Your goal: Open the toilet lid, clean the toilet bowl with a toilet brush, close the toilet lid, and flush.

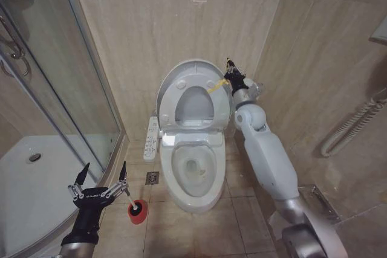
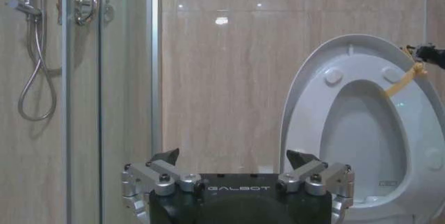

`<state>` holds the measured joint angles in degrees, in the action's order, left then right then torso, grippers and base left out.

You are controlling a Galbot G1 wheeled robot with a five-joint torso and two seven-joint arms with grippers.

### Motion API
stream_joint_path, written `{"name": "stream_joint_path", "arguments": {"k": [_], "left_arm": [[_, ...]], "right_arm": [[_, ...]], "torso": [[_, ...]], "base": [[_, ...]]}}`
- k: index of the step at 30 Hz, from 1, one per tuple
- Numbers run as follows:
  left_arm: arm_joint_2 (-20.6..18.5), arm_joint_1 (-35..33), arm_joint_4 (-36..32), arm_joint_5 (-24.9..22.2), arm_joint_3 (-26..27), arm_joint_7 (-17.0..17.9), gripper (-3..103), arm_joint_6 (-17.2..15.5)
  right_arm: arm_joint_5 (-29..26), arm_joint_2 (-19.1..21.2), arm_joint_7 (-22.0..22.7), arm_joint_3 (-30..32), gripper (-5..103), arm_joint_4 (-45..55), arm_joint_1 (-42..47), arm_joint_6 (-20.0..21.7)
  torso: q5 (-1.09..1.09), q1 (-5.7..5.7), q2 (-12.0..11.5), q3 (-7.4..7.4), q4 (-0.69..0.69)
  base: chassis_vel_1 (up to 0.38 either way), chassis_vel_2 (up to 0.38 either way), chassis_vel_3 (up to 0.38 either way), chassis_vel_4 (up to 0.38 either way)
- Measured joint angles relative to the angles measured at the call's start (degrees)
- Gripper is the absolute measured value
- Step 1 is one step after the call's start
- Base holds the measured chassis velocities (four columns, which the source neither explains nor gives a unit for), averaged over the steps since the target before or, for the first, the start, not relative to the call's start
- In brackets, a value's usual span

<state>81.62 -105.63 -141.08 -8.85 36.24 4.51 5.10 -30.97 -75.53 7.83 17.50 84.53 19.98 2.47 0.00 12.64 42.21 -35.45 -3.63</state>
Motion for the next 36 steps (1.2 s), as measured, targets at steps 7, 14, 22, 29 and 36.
{"name": "stream_joint_path", "arguments": {"k": [7,14,22,29,36], "left_arm": [[0.0,0.0,0.0,0.0,0.0,0.0,100,0.0],[0.0,0.0,0.0,0.0,0.0,0.0,100,0.0],[0.0,0.0,0.0,0.0,0.0,0.0,100,0.0],[0.0,0.0,0.0,0.0,0.0,0.0,100,0.0],[0.0,0.0,0.0,0.0,0.0,0.0,100,0.0]], "right_arm": [[4.6,1.4,3.5,-1.7,0,-4.0,-5.7,3.5],[10.6,1.4,4.6,-2.3,0,-9.5,-7.4,3.9],[12.8,0.4,5.3,-2.8,0,-13.8,-7.2,1.3],[13.4,0.7,5.5,-2.5,0,-15.3,-8.0,1.1],[14.6,1.0,5.6,-2.2,0,-18.2,-9.1,0.7]], "torso": [[0.00,0.00,0.0,0.00,-0.03],[0.01,0.01,0.0,0.00,-0.04],[0.00,0.00,0.0,0.00,-0.02],[0.00,0.00,0.0,0.00,-0.02],[0.00,0.00,0.0,0.00,-0.01]], "base": [[0.000,0.000,0.000,0.000],[0.000,0.000,0.000,0.000],[0.000,0.000,0.000,0.000],[0.000,0.000,0.000,0.000],[0.000,0.000,0.000,0.000]]}}
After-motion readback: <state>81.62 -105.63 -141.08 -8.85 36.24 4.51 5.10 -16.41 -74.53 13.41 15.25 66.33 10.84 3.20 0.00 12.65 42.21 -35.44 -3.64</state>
